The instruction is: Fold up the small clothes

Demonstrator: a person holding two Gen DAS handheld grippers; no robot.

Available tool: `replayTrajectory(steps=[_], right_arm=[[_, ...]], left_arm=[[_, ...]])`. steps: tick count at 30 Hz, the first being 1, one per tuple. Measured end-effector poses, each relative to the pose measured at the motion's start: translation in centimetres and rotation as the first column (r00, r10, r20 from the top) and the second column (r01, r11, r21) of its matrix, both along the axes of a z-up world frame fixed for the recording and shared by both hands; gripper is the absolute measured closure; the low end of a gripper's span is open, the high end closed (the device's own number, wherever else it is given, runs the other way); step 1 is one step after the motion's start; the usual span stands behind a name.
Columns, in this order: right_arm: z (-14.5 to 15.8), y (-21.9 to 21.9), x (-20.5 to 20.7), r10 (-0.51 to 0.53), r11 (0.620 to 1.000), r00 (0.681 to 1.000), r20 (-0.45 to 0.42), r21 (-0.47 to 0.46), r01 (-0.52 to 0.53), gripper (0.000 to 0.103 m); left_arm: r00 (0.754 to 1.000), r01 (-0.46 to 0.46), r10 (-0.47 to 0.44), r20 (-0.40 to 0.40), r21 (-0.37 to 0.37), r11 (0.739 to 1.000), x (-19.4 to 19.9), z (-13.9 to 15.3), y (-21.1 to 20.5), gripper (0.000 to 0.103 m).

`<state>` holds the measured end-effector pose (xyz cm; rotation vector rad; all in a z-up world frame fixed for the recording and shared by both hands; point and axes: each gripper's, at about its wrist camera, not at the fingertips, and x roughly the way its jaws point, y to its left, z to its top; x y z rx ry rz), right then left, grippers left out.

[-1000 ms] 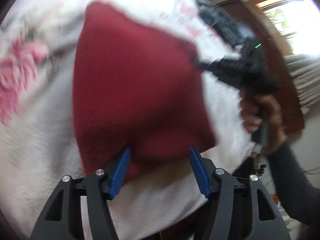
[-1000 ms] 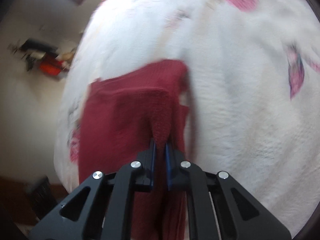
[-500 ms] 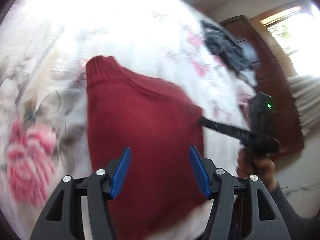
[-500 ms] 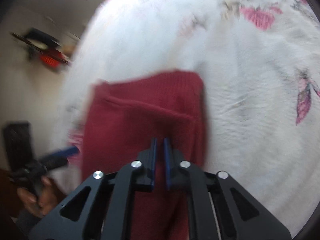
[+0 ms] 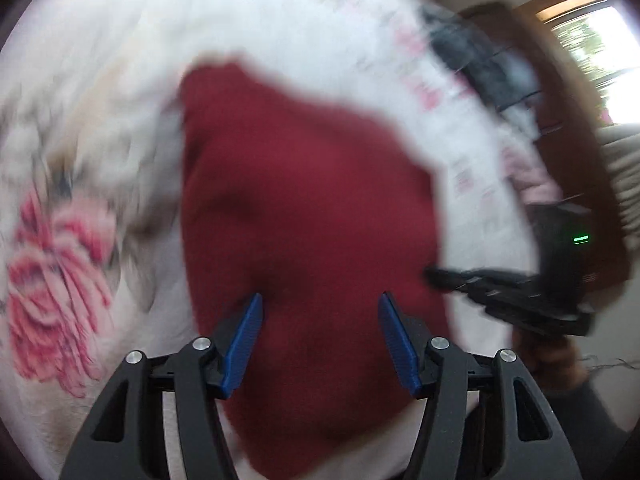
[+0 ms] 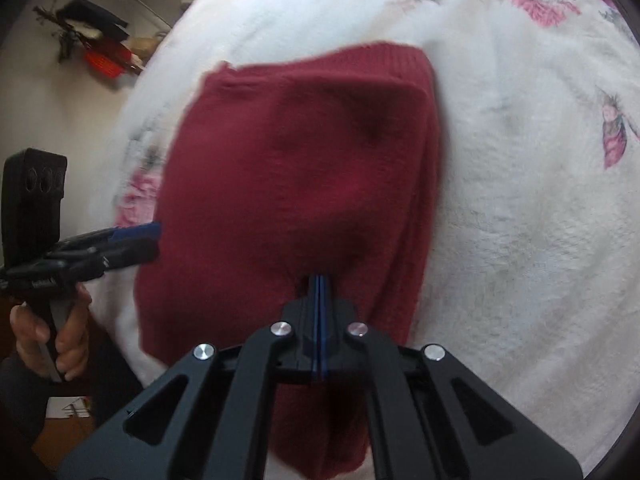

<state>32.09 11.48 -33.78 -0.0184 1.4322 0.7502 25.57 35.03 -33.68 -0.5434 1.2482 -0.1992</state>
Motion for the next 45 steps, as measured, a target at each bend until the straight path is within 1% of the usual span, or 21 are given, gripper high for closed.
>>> replayTrajectory(steps=[1,3,5,6,8,10,11,13,17,19,20,22,23,25,29,34,36,38,41,44,45], right_arm=[[0.5,0.0,0.1,-0.011,1.0,1.0,0.0,-0.002,0.011,0.103],[2.7,0.0,-0.5,-0.017,1.0,0.999,0.038,0.018,0.016,0.102],[5.1,-0.7,-2.0,-0.021,0.998,0.998,0.067,0.053,0.018,0.102],[5.5,-1.1,-2.5,-0.019,0.998,0.997,0.075,0.056,0.015,0.102],[5.4,-1.2,-4.2,-0.002,0.999,0.997,0.082,0.042,-0.001,0.102],[3.2,-1.3,-5.5,0.01,0.999,0.998,0.07,-0.032,-0.007,0.103],[1.3,-1.4,-5.8,0.01,0.997,0.998,0.063,-0.082,-0.005,0.103],[0.0,-1.6,-6.3,-0.011,0.996,0.999,0.042,-0.089,0.015,0.103],[3.4,-2.1,-7.5,-0.019,0.997,0.993,0.114,-0.074,0.027,0.102],[4.4,-2.8,-7.9,-0.021,0.996,0.99,0.137,-0.079,0.032,0.102],[4.2,-2.9,-8.1,-0.023,0.996,0.991,0.129,-0.084,0.034,0.102],[2.2,-2.1,-8.6,-0.002,0.987,0.994,0.105,-0.161,0.019,0.101],[1.3,-1.6,-8.7,0.001,0.982,0.996,0.089,-0.187,0.015,0.103],[-0.3,-1.5,-8.6,-0.011,0.975,0.996,0.084,-0.222,0.03,0.103],[1.8,-1.8,-9.0,-0.043,0.979,0.993,0.11,-0.194,0.064,0.102],[5.8,-3.2,-10.8,-0.06,0.981,0.982,0.179,-0.17,0.091,0.097],[7.5,-3.7,-12.3,-0.074,0.98,0.975,0.21,-0.164,0.109,0.091],[8.9,-4.0,-14.0,-0.084,0.978,0.967,0.242,-0.164,0.126,0.068],[11.2,-4.7,-16.4,-0.091,0.975,0.948,0.306,-0.166,0.147,0.048],[13.3,-5.0,-18.5,-0.097,0.973,0.933,0.347,-0.163,0.162,0.039],[14.0,-5.2,-19.1,-0.099,0.972,0.928,0.359,-0.163,0.167,0.039]], left_arm=[[1.0,-0.008,0.008,0.005,0.008,1.0,0.0,0.7,-0.3,0.043],[0.998,-0.008,0.01,0.058,-0.036,0.999,-0.7,3.3,-0.5,0.043],[0.994,0.008,-0.003,0.11,-0.047,0.999,-2.3,5.1,-1.4,0.043],[0.993,0.014,-0.007,0.119,-0.053,0.999,-3.5,5.6,-1.7,0.043],[0.996,0.021,-0.016,0.083,-0.057,0.998,-4.6,4.6,-2.3,0.043],[1.0,0.016,-0.016,0.008,-0.003,1.0,-5.1,2.1,-3.1,0.043],[1.0,0.004,-0.004,-0.017,-0.015,1.0,-5.2,0.9,-3.3,0.043],[1.0,-0.012,0.012,-0.014,-0.022,1.0,-5.6,0.9,-2.8,0.043],[0.998,-0.015,0.019,0.063,-0.06,0.998,-8.2,4.0,-2.1,0.041],[0.998,-0.021,0.023,0.064,-0.033,0.999,-9.0,4.0,-2.2,0.035],[0.999,-0.019,0.021,0.046,-0.03,0.999,-9.2,3.2,-2.3,0.035],[0.999,-0.024,0.024,-0.048,-0.012,1.0,-9.5,0.4,-2.4,0.035],[0.997,-0.021,0.021,-0.073,-0.005,1.0,-9.5,-0.4,-2.7,0.035],[0.997,-0.015,0.017,-0.069,0.03,0.999,-9.5,-0.6,-3.1,0.035],[0.999,-0.029,0.029,-0.043,0.016,0.999,-9.8,1.7,-3.6,0.033],[0.997,-0.07,0.07,-0.015,0.01,0.998,-12.9,4.4,-3.3,0.031],[0.997,-0.077,0.077,0.001,0.024,0.997,-14.9,5.4,-3.1,0.03],[0.996,-0.083,0.083,0.017,0.05,0.995,-16.6,6.4,-3.8,0.027],[0.995,-0.092,0.09,0.037,0.068,0.993,-19.3,8.0,-4.3,0.025],[0.995,-0.092,0.088,0.047,0.114,0.989,-21.4,9.5,-4.4,0.024],[0.995,-0.095,0.089,0.051,0.131,0.987,-22.4,10.1,-4.3,0.024]])
